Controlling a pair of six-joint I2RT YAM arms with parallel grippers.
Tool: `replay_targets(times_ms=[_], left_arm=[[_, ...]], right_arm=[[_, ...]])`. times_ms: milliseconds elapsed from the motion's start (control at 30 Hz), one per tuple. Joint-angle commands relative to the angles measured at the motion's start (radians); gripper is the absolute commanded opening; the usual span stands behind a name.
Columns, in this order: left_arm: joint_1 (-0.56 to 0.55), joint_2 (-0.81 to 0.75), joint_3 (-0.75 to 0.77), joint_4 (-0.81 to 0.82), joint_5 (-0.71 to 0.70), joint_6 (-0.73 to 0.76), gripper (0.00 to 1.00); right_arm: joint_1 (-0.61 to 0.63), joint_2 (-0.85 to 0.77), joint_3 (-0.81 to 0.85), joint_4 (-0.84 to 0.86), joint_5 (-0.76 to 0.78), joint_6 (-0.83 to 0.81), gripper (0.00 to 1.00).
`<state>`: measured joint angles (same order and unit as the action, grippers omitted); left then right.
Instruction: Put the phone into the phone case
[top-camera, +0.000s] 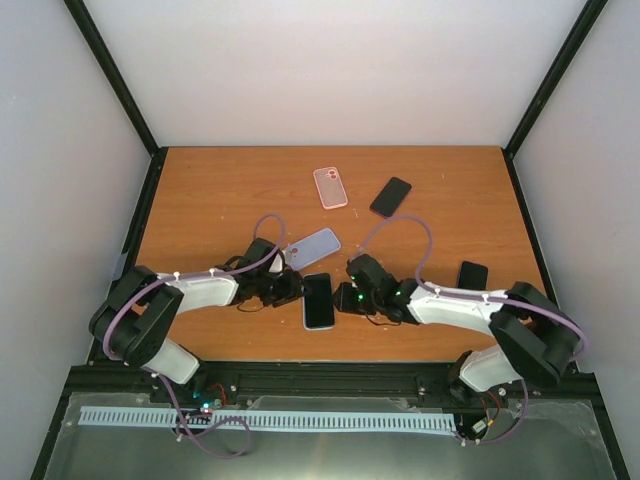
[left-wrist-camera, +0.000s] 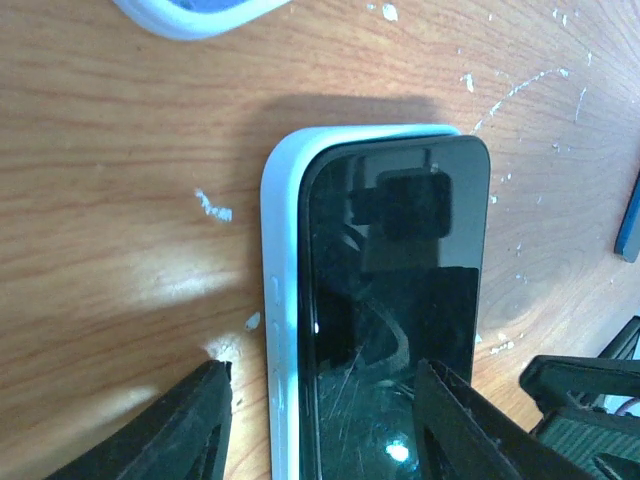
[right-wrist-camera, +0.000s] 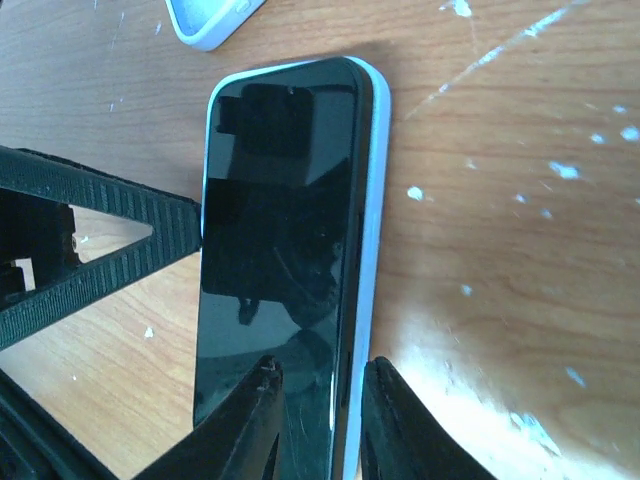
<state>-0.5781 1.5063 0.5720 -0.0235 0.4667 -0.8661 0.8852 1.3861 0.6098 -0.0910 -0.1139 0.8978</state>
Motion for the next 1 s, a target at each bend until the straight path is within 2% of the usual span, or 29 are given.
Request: replay_targets(times_ms=[0, 200, 700, 867, 967], left_arm=[[0.0, 0.027, 0.041, -0.01, -0.018, 0.033, 0.49], [0.0, 0.036, 0.028, 0.019, 0.022, 0.03, 0.44], [-0.008, 0.049, -0.056, 0.148, 0.164, -0.051, 0.37], [-0.01, 0.043, -0.072, 0.159, 0.177, -0.082, 0.35], [-0.01, 0.033, -0.069, 0.14, 0.159, -0.079, 0.35]], right_arm=[[-0.014, 0.081, 0.056, 0.059, -0.041, -0.05, 0.22], [-0.014, 0.138, 0.049, 0.115, -0.087, -0.017, 0.19], [-0.013, 0.14, 0.002, 0.197, -0.105, 0.049, 0.17], [-0.014, 0.079, -0.003, 0.13, -0.043, 0.019, 0.19], [-0.014, 0.03, -0.005, 0.066, 0.008, -0.013, 0.25]])
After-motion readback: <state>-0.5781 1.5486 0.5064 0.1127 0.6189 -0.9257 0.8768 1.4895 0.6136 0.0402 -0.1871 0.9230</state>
